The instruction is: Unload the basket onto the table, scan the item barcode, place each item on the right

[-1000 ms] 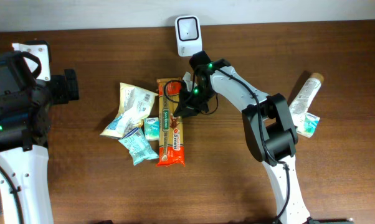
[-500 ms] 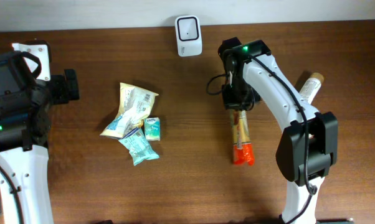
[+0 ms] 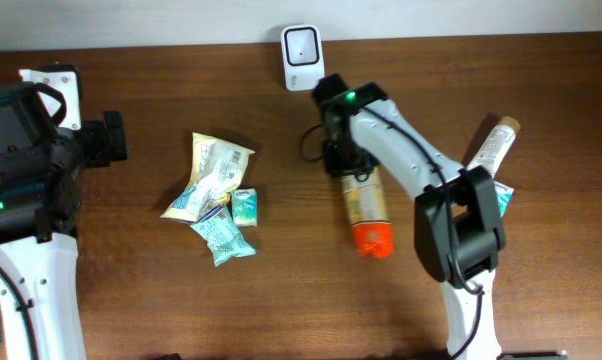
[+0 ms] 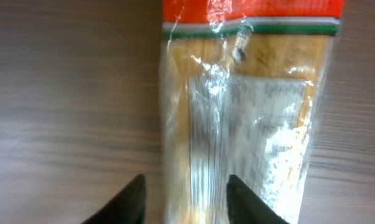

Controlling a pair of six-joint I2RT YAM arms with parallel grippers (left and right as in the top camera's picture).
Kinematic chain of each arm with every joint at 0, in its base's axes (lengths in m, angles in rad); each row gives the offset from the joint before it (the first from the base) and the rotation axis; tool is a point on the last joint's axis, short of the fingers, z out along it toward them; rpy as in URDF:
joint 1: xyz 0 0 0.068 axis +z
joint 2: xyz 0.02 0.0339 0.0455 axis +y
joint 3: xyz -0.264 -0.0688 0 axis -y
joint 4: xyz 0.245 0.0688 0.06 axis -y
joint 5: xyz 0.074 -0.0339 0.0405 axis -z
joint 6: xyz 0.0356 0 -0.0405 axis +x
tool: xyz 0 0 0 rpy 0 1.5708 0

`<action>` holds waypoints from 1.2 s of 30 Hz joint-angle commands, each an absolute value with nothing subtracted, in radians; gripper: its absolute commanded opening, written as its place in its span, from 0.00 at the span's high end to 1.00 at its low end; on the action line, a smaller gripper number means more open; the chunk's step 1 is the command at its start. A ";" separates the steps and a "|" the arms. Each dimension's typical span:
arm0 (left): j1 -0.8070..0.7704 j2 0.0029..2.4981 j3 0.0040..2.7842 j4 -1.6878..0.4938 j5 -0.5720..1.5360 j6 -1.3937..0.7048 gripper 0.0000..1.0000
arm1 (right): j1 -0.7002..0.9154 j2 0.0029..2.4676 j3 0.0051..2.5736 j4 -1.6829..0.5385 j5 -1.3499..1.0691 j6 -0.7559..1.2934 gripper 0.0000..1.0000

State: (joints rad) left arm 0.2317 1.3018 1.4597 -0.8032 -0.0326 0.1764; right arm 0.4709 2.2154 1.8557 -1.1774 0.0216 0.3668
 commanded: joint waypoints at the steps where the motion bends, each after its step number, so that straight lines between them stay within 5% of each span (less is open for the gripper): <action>1: 0.237 1.301 1.470 -0.802 -0.021 0.189 0.01 | 0.558 2.200 1.871 -1.132 -0.085 0.311 0.44; 6: 0.237 1.301 1.470 -0.802 -0.022 0.189 0.01 | 0.574 2.197 1.878 -1.137 -0.121 0.240 0.41; 17: 0.237 1.301 1.470 -0.802 -0.021 0.189 0.01 | 0.097 2.180 1.806 -1.236 -0.472 0.048 0.44; 36: 0.237 1.301 1.470 -0.802 -0.021 0.189 0.01 | 0.084 2.180 1.307 -1.023 -0.644 -0.123 0.44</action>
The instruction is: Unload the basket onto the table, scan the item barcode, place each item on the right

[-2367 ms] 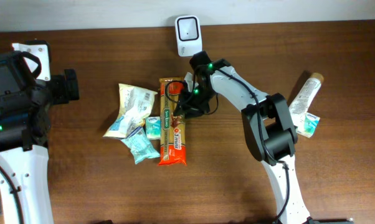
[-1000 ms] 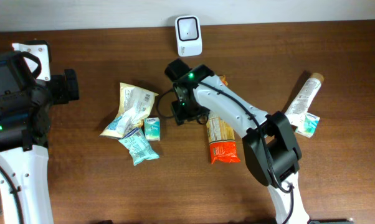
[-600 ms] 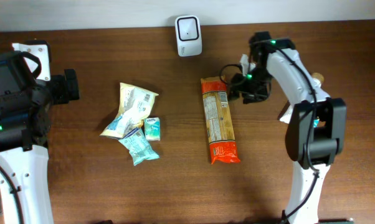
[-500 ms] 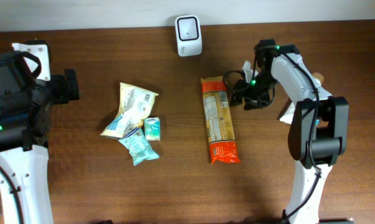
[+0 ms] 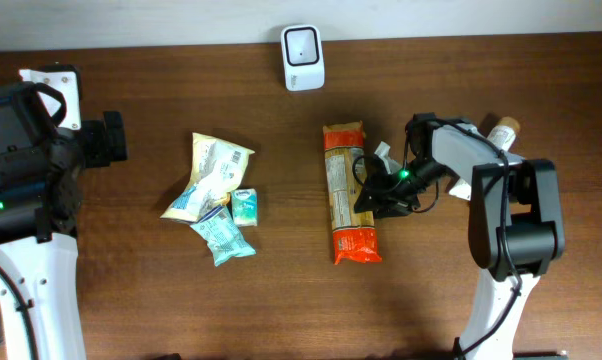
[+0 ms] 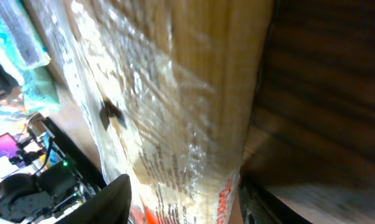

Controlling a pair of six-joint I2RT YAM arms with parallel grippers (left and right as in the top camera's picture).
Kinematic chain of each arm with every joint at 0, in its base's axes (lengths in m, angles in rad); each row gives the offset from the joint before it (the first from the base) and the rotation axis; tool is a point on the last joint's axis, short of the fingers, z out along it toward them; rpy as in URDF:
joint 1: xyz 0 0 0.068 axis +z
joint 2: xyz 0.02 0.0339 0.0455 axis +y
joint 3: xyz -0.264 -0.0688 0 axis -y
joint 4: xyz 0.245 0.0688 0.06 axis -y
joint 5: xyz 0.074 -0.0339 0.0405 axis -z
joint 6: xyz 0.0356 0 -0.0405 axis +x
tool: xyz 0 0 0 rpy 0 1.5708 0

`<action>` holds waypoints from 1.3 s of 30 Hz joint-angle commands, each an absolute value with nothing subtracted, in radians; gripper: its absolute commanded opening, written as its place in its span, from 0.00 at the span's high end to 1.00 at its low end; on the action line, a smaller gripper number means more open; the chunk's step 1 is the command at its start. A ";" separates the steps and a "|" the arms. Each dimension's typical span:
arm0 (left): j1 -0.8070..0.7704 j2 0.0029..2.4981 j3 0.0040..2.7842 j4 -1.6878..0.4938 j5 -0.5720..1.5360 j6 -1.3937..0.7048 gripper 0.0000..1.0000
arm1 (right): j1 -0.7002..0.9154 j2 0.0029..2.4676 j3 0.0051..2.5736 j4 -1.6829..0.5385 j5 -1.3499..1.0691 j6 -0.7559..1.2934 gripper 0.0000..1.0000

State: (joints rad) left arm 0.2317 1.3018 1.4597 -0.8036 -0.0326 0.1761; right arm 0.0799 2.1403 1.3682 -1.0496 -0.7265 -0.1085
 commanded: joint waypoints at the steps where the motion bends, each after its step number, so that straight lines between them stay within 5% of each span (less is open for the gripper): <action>1: 0.237 1.301 1.470 -0.802 -0.021 0.189 0.01 | 0.084 2.180 1.290 -0.995 -0.648 -0.121 0.44; 9: 0.237 1.301 1.470 -0.802 -0.021 0.189 0.01 | 0.083 2.180 1.268 -0.899 -0.673 -0.097 0.49; 12: 0.237 1.301 1.470 -0.802 -0.021 0.189 0.01 | 0.049 2.179 1.316 -1.060 -0.673 -0.197 0.18; 17: 0.237 1.301 1.470 -0.802 -0.021 0.189 0.01 | 0.024 2.180 1.365 -1.118 -0.694 -0.254 0.14; 22: 0.237 1.301 1.470 -0.802 -0.021 0.189 0.01 | 0.112 2.180 1.241 -0.888 -0.724 -0.113 0.23; 24: 0.237 1.301 1.470 -0.802 -0.021 0.189 0.01 | 0.134 2.180 1.202 -0.836 -0.695 -0.049 0.46; 26: 0.237 1.301 1.470 -0.802 -0.021 0.189 0.01 | 0.131 2.180 1.201 -0.837 -0.691 -0.046 0.56; 29: 0.237 1.301 1.470 -0.802 -0.021 0.189 0.01 | 0.131 2.180 1.201 -0.836 -0.692 -0.046 0.94; 35: 0.237 1.301 1.470 -0.802 -0.021 0.189 0.01 | 0.131 2.073 1.301 -0.896 -0.655 -0.027 0.96; 39: 0.237 1.301 1.470 -0.802 -0.021 0.189 0.01 | 0.208 1.917 1.446 -1.020 -0.358 0.077 0.96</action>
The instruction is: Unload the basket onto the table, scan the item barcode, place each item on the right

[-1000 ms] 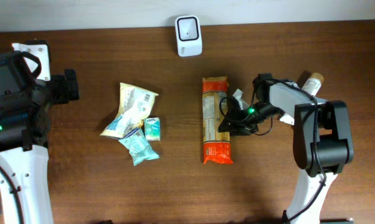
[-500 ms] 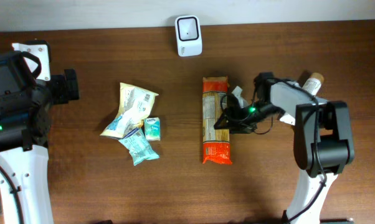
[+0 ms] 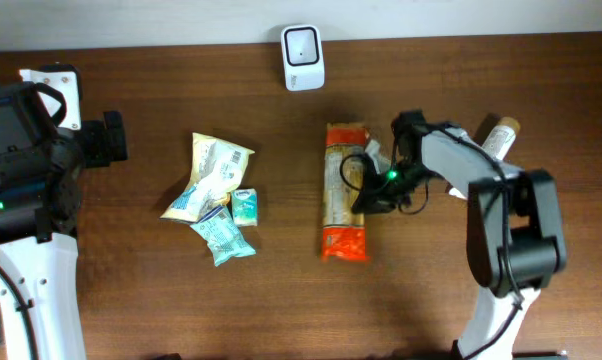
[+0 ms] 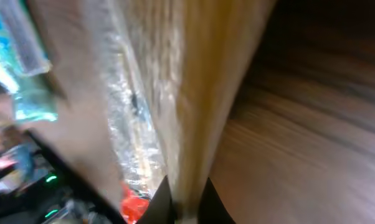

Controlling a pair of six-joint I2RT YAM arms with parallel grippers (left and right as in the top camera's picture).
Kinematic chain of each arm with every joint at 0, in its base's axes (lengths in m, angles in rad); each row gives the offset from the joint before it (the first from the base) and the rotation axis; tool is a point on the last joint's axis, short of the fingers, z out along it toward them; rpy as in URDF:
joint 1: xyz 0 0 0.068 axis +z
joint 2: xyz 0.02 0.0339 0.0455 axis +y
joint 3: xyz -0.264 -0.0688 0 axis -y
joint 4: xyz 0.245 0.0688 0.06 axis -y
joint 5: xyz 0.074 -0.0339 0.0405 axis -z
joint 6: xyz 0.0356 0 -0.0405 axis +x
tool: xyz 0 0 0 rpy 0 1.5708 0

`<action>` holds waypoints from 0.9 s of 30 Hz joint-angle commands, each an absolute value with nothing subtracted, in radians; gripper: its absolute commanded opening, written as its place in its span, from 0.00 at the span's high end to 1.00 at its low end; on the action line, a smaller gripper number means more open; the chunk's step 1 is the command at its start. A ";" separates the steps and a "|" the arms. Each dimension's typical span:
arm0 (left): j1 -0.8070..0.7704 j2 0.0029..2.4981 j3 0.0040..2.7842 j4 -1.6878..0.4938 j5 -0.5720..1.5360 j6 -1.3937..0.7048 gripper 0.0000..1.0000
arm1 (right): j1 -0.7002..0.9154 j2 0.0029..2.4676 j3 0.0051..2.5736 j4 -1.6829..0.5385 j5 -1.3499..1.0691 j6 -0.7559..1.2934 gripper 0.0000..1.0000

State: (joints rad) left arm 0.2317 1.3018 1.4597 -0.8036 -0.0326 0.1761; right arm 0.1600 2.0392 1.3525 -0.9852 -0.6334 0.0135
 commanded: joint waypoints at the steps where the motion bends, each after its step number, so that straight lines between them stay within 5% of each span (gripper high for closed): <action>1: 0.237 1.301 1.470 -0.802 -0.022 0.189 0.01 | 0.256 1.895 1.483 -1.054 -0.241 0.103 0.96; 8: 0.237 1.301 1.470 -0.802 -0.021 0.189 0.01 | 0.606 1.965 1.515 -1.092 0.221 0.175 0.92; 9: 0.237 1.301 1.470 -0.802 -0.021 0.189 0.01 | 0.617 1.979 1.515 -1.091 0.218 0.183 0.86; 12: 0.237 1.301 1.470 -0.802 -0.021 0.189 0.01 | 0.616 2.004 1.515 -1.077 0.151 0.193 0.45; 14: 0.237 1.301 1.470 -0.802 -0.021 0.189 0.01 | 0.600 2.004 1.515 -1.062 0.111 0.193 0.31; 22: 0.237 1.301 1.470 -0.802 -0.021 0.189 0.01 | 0.582 2.004 1.515 -1.063 -0.055 0.147 0.27; 27: 0.237 1.301 1.470 -0.802 -0.021 0.189 0.01 | 0.578 2.006 1.420 -0.979 0.009 0.147 0.14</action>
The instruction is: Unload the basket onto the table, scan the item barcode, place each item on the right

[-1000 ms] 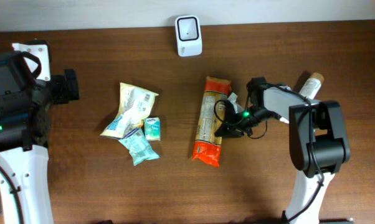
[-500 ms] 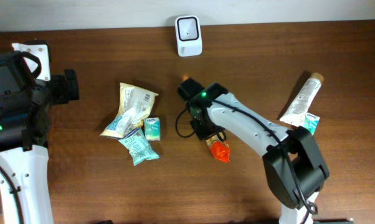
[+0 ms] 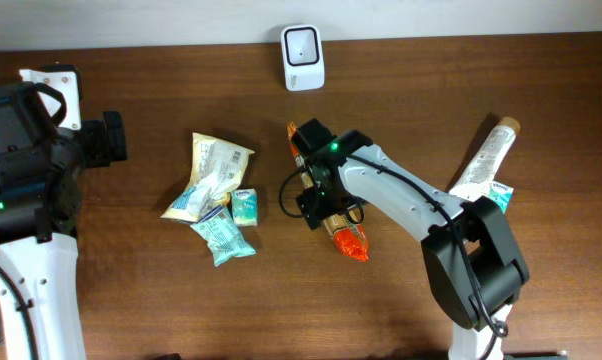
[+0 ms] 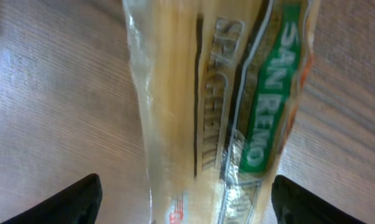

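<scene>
A long clear packet of spaghetti (image 3: 347, 240) with an orange end lies slanted on the table, its far end pointing up-left toward the white barcode scanner (image 3: 303, 44) at the back edge. My right gripper (image 3: 317, 196) hovers over the packet's middle. In the right wrist view the packet (image 4: 206, 106) shows its "SPAGHETTI" and green "SAN REMO" label, and the right gripper (image 4: 184, 208) is open, its fingers (image 4: 75, 199) wide apart on either side of the packet. My left gripper (image 3: 107, 139) stays at the far left, its jaws unclear.
Several small snack packets (image 3: 213, 195) lie heaped left of centre. A white tube (image 3: 486, 152) and a teal packet (image 3: 501, 196) rest at the right. The table's back edge (image 3: 461, 34) runs just behind the scanner.
The packet was upright in the overhead view with my right gripper shut at its right side. Now the packet lies slanted further left and the gripper is open over its middle.
First my right gripper was at the packet's far end, fingers close around it, right of the scanner. Then the packet lay further left with the gripper at its right side. Later the fingers were shut there. Now the packet is slanted, label up, under the open gripper.
</scene>
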Controlling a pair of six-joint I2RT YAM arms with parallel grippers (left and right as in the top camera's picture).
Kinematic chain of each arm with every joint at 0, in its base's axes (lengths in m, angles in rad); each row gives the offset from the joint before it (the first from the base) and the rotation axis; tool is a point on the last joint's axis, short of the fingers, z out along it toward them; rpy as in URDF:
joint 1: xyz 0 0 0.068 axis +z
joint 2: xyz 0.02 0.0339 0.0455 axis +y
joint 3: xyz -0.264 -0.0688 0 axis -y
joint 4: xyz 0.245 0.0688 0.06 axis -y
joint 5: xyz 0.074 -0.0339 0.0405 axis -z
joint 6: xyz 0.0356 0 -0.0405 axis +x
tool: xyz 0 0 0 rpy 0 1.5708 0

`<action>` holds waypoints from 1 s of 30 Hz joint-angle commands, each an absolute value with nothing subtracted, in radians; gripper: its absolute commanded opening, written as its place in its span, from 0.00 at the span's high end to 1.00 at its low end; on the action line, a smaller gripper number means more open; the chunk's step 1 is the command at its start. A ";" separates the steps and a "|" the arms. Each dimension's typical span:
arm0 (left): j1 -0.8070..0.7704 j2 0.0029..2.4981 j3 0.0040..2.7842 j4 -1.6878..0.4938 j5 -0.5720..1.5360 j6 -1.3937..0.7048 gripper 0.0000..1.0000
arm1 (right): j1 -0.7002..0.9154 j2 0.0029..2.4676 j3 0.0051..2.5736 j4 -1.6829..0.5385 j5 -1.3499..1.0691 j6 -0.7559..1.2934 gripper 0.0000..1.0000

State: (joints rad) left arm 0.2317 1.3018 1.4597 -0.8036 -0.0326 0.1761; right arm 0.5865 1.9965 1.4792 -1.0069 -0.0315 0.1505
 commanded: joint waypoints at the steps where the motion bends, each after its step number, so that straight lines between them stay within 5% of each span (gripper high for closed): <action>1: 0.237 1.301 1.470 -0.802 -0.021 0.189 0.01 | 0.572 2.006 1.403 -0.966 0.028 0.147 0.13; 4: 0.237 1.301 1.470 -0.802 -0.022 0.189 0.01 | 0.537 2.006 1.392 -0.932 0.093 0.147 0.15; 6: 0.237 1.301 1.470 -0.802 -0.021 0.189 0.01 | 0.514 2.006 1.392 -0.916 0.091 0.147 0.25; 13: 0.237 1.301 1.470 -0.802 -0.021 0.189 0.01 | 0.434 2.005 1.392 -0.884 -0.144 0.099 0.96; 24: 0.237 1.301 1.470 -0.802 -0.021 0.189 0.01 | 0.220 1.773 1.508 -0.830 -1.059 -0.075 0.96; 30: 0.237 1.301 1.470 -0.805 -0.021 0.189 0.01 | 0.143 1.744 1.510 -0.777 -1.317 -0.075 0.96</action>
